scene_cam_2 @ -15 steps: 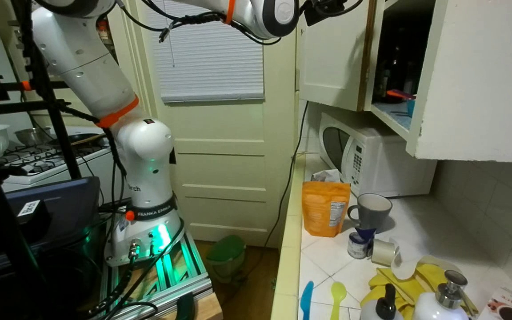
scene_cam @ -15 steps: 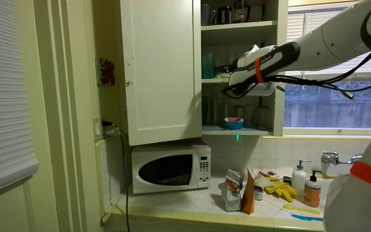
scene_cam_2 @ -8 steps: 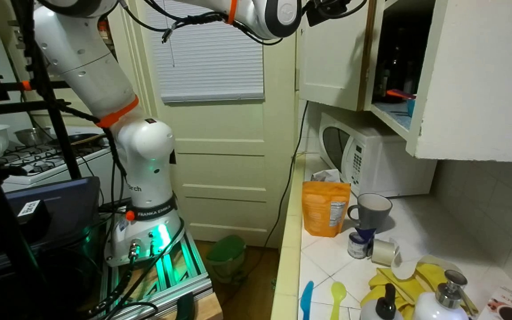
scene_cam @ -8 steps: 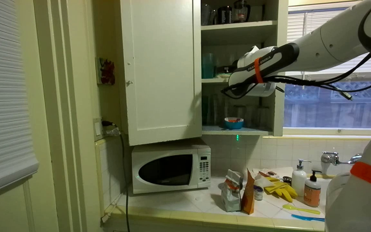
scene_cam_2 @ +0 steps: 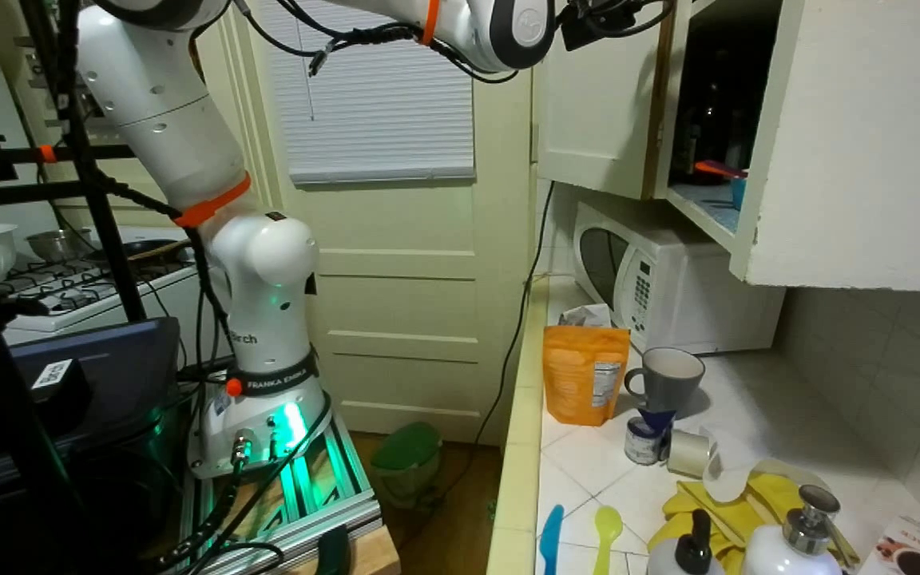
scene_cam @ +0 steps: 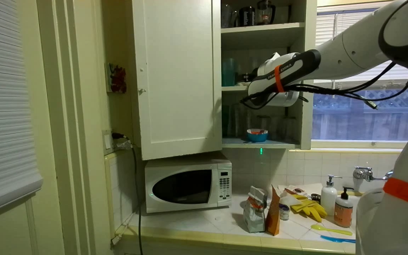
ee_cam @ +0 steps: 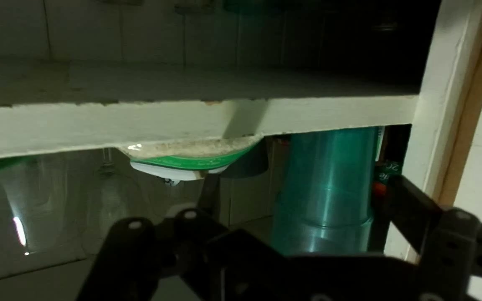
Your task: Move the cup to the shelf below it
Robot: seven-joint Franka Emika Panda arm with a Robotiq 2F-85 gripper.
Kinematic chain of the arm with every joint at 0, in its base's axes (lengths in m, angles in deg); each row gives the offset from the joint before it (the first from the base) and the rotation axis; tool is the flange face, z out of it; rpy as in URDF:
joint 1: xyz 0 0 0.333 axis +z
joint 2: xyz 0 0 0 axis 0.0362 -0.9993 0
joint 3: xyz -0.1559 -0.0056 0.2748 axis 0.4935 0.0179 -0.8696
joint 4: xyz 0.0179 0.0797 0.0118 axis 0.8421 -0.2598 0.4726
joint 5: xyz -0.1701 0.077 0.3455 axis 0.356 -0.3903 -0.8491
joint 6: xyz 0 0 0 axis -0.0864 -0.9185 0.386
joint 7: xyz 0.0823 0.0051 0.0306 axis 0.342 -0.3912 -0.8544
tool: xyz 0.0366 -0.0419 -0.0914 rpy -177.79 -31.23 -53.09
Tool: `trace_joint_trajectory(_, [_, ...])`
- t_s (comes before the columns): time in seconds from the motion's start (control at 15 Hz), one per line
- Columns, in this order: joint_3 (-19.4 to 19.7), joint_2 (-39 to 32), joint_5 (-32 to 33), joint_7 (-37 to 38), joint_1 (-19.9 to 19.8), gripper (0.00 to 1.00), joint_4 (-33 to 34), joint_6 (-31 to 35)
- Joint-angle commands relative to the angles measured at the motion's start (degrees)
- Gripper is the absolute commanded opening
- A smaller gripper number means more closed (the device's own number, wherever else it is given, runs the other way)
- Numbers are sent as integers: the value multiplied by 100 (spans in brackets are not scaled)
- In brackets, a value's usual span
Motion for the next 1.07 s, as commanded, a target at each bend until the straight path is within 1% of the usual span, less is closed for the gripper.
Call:
trace_joint_trajectory(0.0, [263,-248,-58,125,296,100,412,-248])
trace_joint_trajectory(0.4, [664,-508,-101,296,686,100,655,-367])
trace_joint_trajectory(0.93, [1219,-663,-84,382,1434,100,941,-442])
trace_joint_trajectory(1.0, [1248,-755,-153,418,1396,100,1030,-417])
